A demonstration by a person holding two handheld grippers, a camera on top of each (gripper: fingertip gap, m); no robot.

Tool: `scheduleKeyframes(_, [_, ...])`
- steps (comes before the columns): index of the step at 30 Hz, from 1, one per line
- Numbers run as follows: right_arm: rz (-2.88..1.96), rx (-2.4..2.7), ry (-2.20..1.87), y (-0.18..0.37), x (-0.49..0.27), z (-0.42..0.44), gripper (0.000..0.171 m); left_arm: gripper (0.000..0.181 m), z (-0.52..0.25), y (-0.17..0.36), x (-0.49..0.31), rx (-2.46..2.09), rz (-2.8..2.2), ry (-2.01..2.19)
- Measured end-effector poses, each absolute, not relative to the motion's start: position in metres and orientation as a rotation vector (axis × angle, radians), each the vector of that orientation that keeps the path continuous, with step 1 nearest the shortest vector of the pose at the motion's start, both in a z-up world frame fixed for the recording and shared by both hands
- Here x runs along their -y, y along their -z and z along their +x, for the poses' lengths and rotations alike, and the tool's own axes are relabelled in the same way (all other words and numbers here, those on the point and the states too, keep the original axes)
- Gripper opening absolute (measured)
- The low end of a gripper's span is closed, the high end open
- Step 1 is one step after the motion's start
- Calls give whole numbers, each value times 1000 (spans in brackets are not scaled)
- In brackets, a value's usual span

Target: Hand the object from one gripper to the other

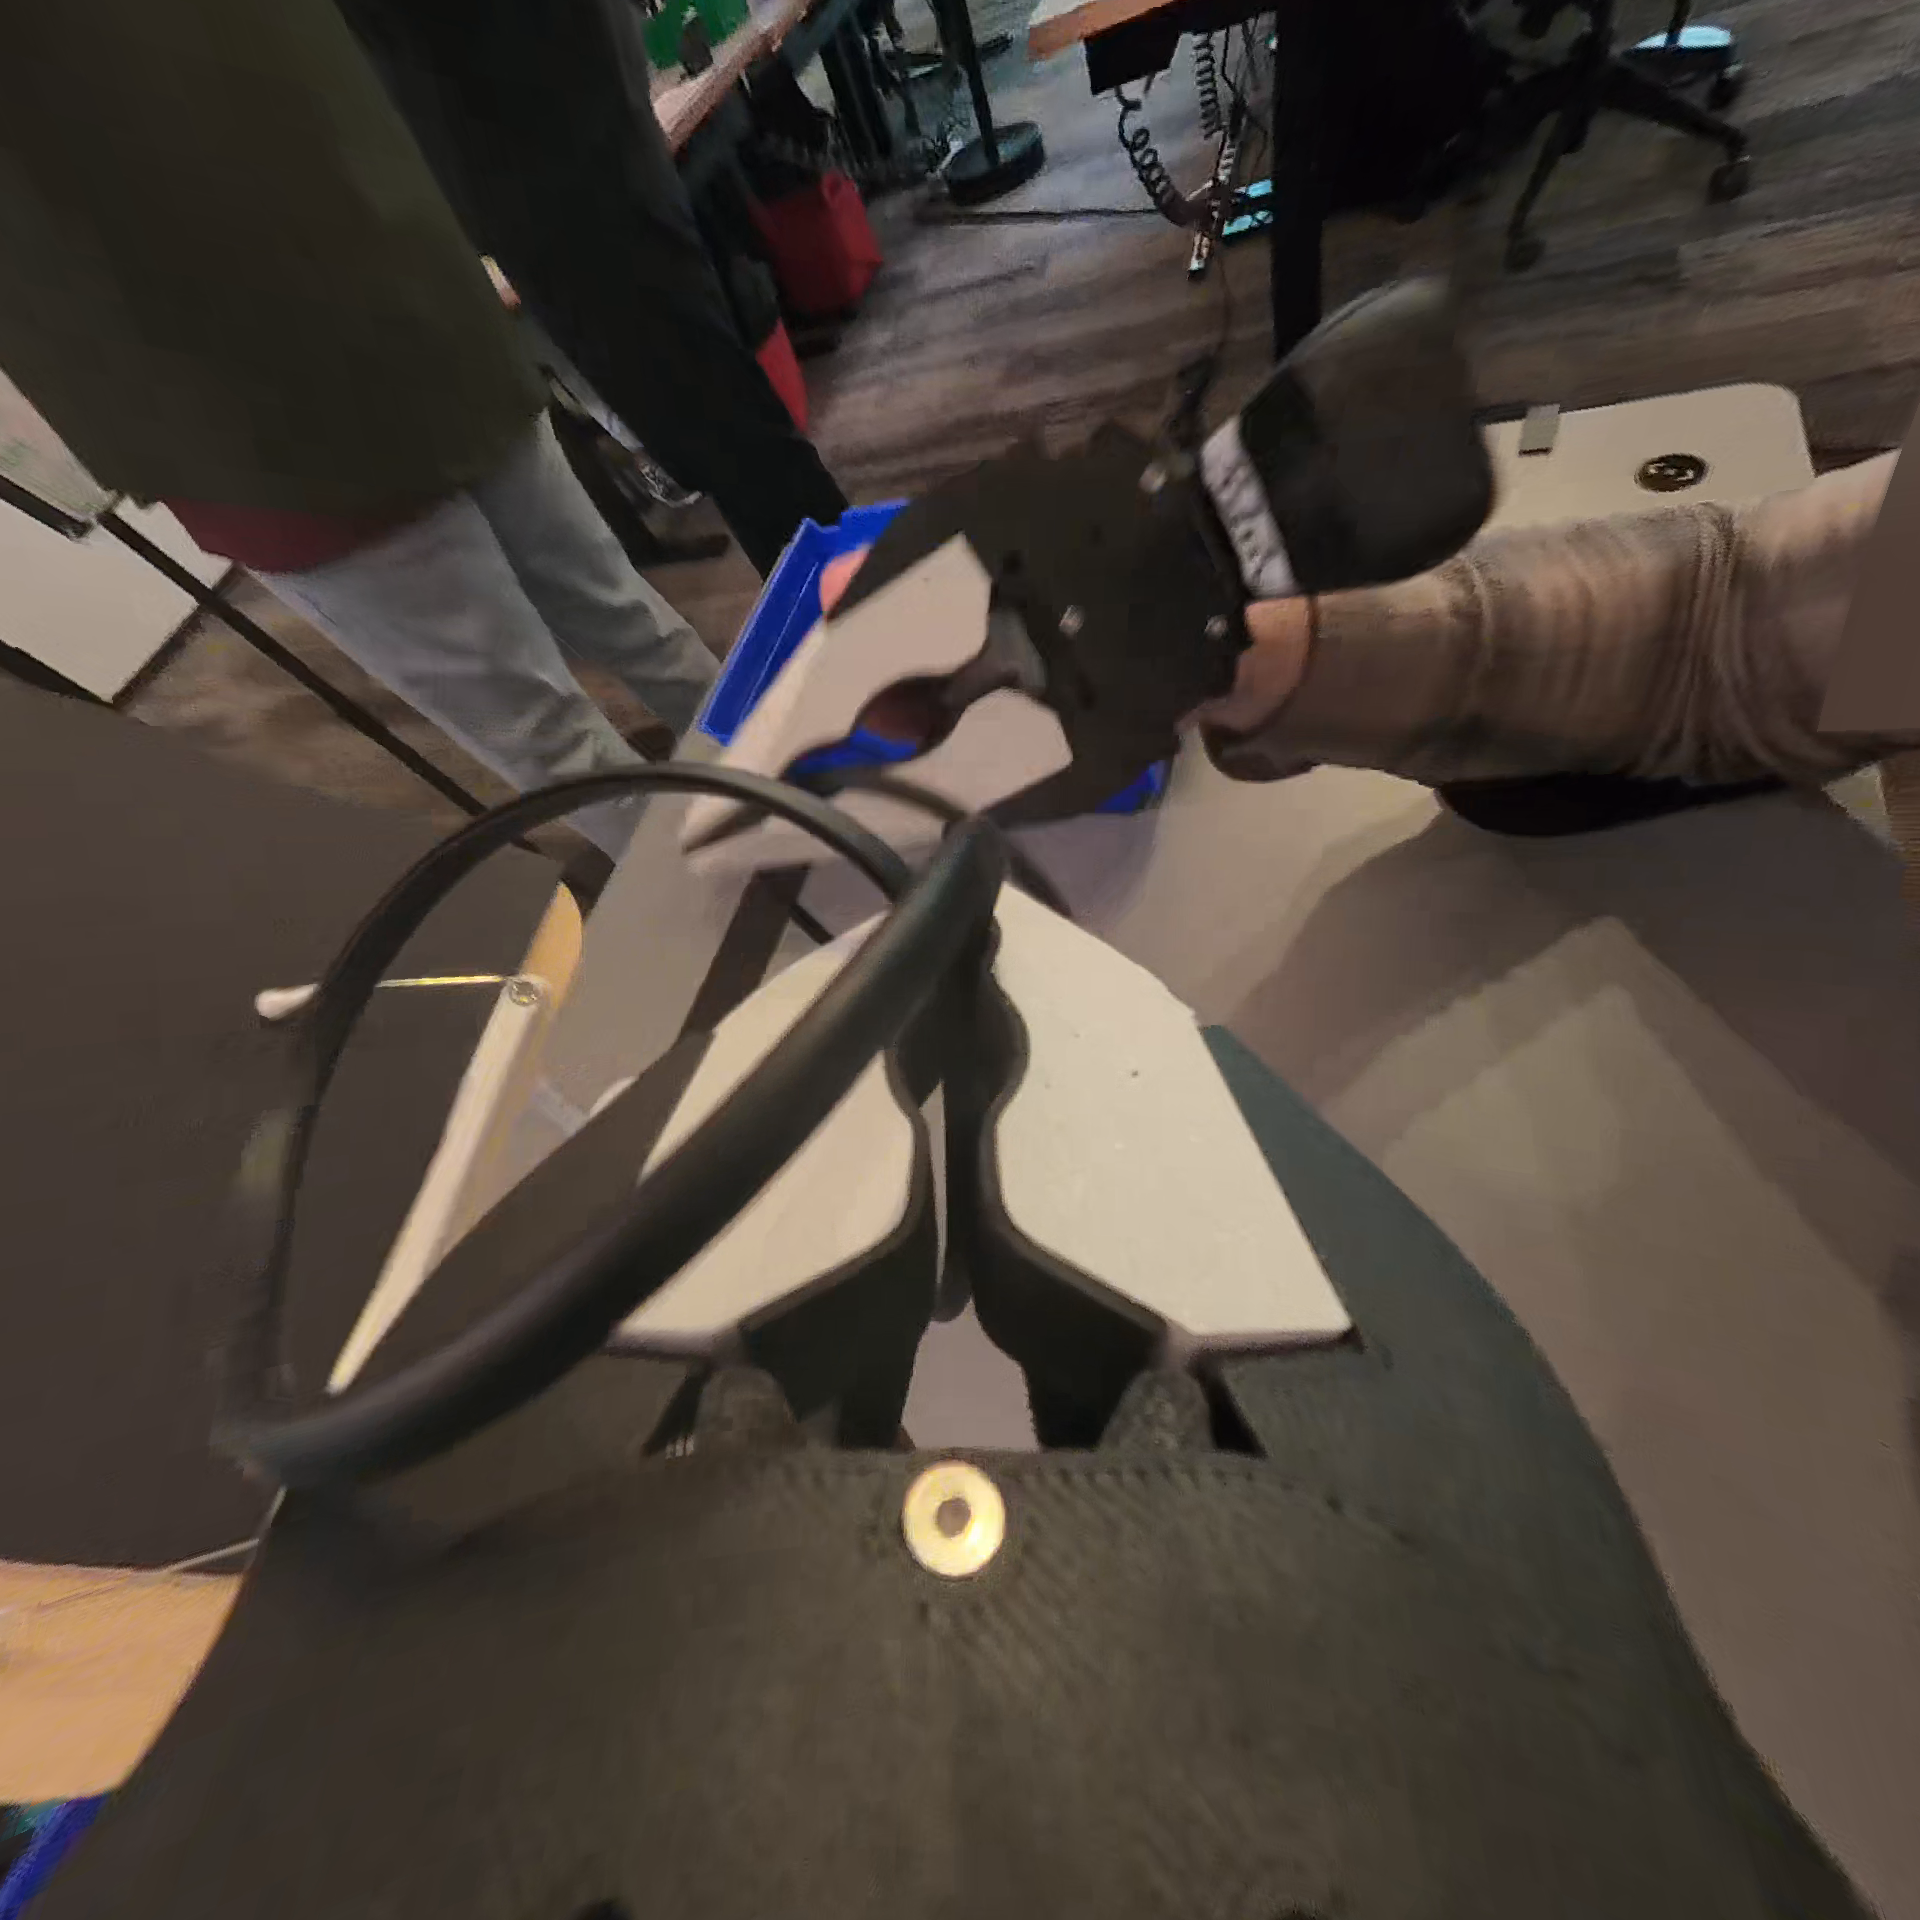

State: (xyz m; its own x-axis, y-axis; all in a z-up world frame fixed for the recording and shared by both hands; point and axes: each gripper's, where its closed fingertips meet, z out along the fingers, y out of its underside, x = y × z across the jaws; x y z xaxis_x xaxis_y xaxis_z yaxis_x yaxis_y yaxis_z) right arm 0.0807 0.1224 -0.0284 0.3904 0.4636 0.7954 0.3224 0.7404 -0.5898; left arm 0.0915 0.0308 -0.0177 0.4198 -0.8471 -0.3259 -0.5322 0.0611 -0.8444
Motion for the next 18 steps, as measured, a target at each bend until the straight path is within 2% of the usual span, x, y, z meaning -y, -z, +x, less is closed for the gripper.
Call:
scheduleKeyframes(6, [-587, 1180, 65, 3, -94, 84, 0, 0, 92, 52, -48, -1178, -1672, 470])
scheduleKeyframes(18, [-433, 1239, 273, 9, -79, 73, 0, 0, 109, 72, -25, -1255, -1673, 839])
